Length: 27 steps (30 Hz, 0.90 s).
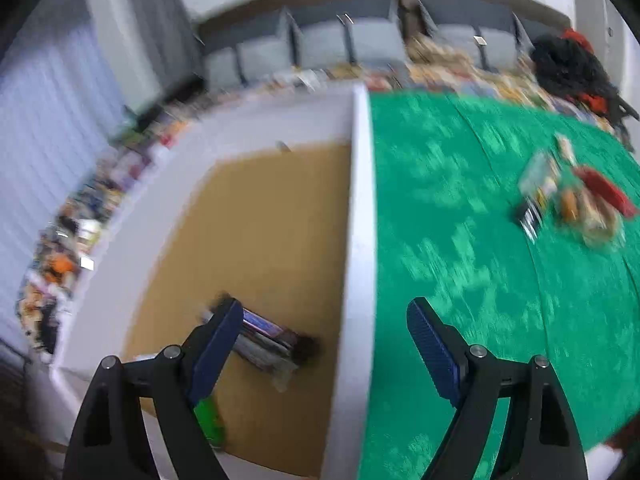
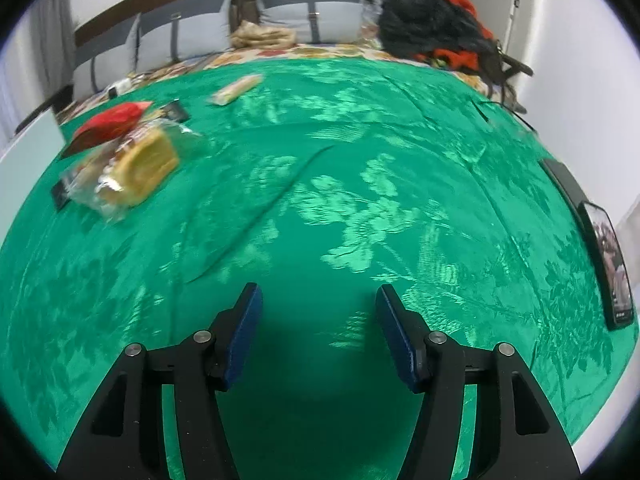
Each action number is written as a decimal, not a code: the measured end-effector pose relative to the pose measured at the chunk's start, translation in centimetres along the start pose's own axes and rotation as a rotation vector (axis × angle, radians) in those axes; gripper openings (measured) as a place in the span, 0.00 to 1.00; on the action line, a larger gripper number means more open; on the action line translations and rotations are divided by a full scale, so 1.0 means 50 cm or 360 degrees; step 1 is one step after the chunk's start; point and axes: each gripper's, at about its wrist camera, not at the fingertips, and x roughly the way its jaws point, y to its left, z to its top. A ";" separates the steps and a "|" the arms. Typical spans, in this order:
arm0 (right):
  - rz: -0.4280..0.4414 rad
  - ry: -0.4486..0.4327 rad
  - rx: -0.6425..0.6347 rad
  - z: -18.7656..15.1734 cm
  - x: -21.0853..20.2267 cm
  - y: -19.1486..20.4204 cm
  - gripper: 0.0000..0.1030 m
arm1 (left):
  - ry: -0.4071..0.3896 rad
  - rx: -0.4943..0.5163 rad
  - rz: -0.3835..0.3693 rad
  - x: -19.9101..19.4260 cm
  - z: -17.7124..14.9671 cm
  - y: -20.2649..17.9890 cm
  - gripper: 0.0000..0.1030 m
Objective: Organize snacks
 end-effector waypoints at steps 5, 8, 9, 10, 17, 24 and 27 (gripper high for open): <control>0.0026 -0.0019 0.0018 0.009 0.009 -0.010 0.64 | -0.0452 0.0024 0.0054 -0.149 0.015 -0.066 0.92; 0.0035 -0.0003 0.0038 0.009 0.020 -0.008 0.66 | -0.0547 0.0076 -0.0076 -0.203 0.012 -0.144 1.00; 0.0037 -0.0006 0.0043 0.009 0.020 -0.008 0.67 | -0.0535 0.0094 -0.0128 -0.207 0.010 -0.172 1.00; 0.0037 -0.0002 0.0039 0.009 0.021 -0.006 0.69 | -0.0496 0.0111 -0.0188 -0.203 0.007 -0.200 1.00; 0.0054 0.0018 -0.0008 0.009 0.028 0.005 0.78 | 0.0004 0.0141 -0.0470 -0.021 -0.043 -0.373 1.00; 0.0064 0.0023 -0.0019 0.009 0.031 0.008 0.81 | 0.0236 0.0137 -0.0469 0.120 -0.060 -0.433 1.00; 0.0063 0.0023 -0.0018 0.009 0.031 0.008 0.81 | 0.0212 0.0067 -0.0488 0.139 -0.060 -0.420 1.00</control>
